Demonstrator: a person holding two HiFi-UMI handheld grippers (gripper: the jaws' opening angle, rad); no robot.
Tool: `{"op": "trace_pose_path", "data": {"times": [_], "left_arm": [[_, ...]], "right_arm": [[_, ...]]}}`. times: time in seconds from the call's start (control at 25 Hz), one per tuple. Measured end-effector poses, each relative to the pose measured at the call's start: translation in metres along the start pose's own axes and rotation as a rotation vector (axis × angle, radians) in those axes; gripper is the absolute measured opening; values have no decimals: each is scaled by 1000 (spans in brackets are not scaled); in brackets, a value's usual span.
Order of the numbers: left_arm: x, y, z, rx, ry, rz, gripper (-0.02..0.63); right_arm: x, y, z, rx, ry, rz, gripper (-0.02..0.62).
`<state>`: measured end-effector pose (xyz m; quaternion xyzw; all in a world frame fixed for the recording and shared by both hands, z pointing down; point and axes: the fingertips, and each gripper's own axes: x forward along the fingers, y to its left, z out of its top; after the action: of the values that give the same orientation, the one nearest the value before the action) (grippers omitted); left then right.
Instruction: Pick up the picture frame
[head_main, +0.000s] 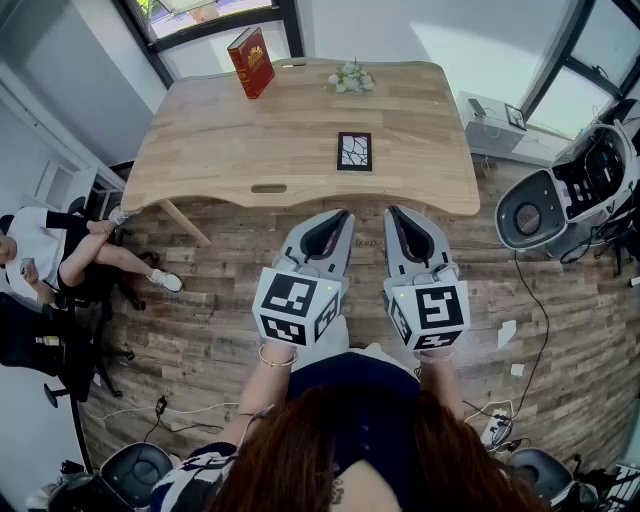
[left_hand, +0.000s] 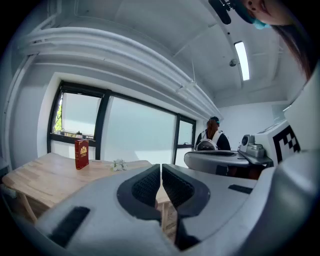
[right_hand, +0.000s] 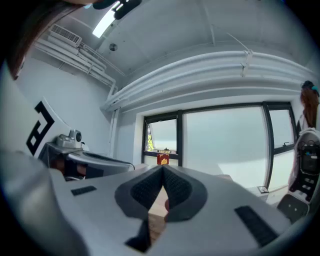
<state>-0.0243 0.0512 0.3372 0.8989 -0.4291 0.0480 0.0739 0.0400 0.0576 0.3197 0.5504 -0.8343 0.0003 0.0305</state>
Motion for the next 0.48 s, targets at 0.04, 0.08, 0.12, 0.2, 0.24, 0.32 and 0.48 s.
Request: {"op": "trace_pose_path", "data": {"times": [0.04,0.08,0.12,0.2,0.24,0.32,0.48], "left_arm": [[2,1,0,1,-2,-3,35],[4,2,0,1,-3,-5,35],[5,4,1,1,-4,-7,35],[7,7,0,1,-3,-10,35],[8,8,1,1,-2,-12,35],[11,12,1,2,0,-19,35],[19,25,5,10,-2,-31,35]], "right_arm": [[2,-1,0,0,-3,-1,25],[3,-1,0,1,-6,-2,25],[5,-1,0,2,-9,-3,25],[7,-1,0,11,-12,-7,26],[8,-1,0,18,-12,-8,26],[12,-1,0,39,-14,-9,26],[25,-2,3,70,-27,-12,26]]}}
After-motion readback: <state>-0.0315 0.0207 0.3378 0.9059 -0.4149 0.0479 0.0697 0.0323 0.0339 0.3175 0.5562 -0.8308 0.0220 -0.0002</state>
